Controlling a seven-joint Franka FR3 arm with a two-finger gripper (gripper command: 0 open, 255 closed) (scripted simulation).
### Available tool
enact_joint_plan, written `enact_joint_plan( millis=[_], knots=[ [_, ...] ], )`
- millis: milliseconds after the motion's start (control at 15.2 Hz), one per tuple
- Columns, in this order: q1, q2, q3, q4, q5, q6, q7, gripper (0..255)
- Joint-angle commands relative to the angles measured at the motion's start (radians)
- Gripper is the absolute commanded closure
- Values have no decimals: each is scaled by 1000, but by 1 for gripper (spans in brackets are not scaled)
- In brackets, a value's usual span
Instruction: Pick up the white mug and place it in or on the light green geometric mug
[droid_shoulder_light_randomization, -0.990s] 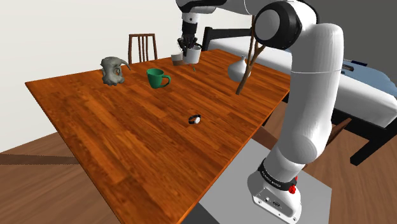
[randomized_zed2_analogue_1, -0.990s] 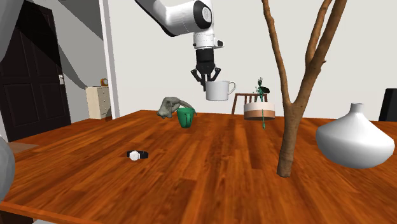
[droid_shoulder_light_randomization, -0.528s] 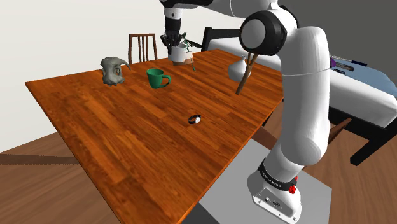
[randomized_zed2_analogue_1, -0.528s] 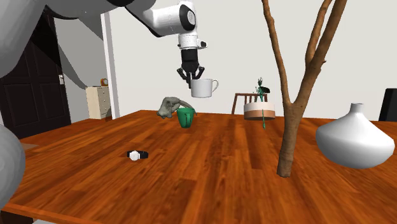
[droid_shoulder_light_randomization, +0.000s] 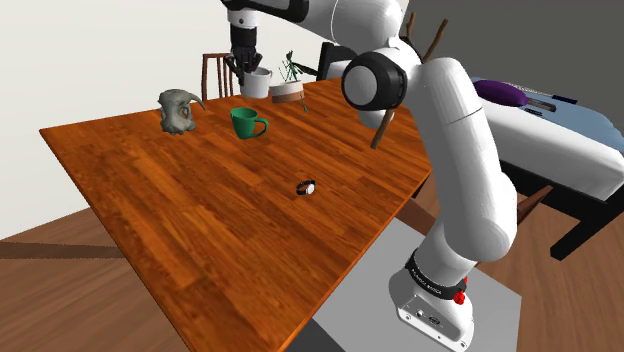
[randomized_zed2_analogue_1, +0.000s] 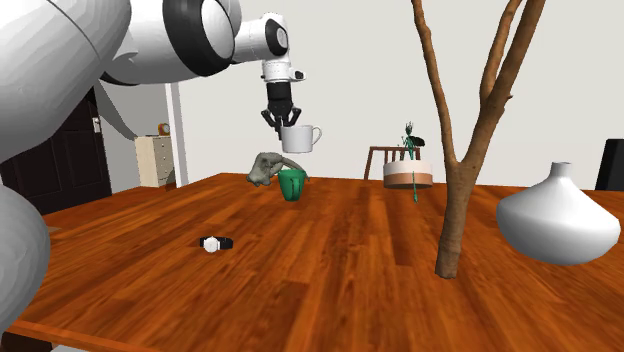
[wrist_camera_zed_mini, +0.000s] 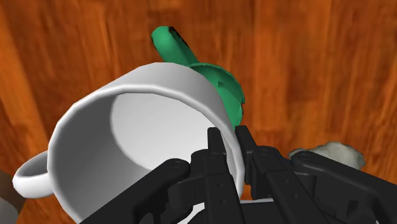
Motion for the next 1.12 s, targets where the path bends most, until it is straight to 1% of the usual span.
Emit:
enact_joint_plan(
  millis=[0,264,660,792,1056],
  knots=[
    [3,-9,0,-42,-1,34,2,255],
    [9,-43,-1,-155,-3,113,3,255],
    [14,-66,-1,-274,-5,209,6,255],
    [16,-69,-1,-304,-5,236,6,255],
    [16,-69,-1,-304,-5,236,6,255]
  ],
)
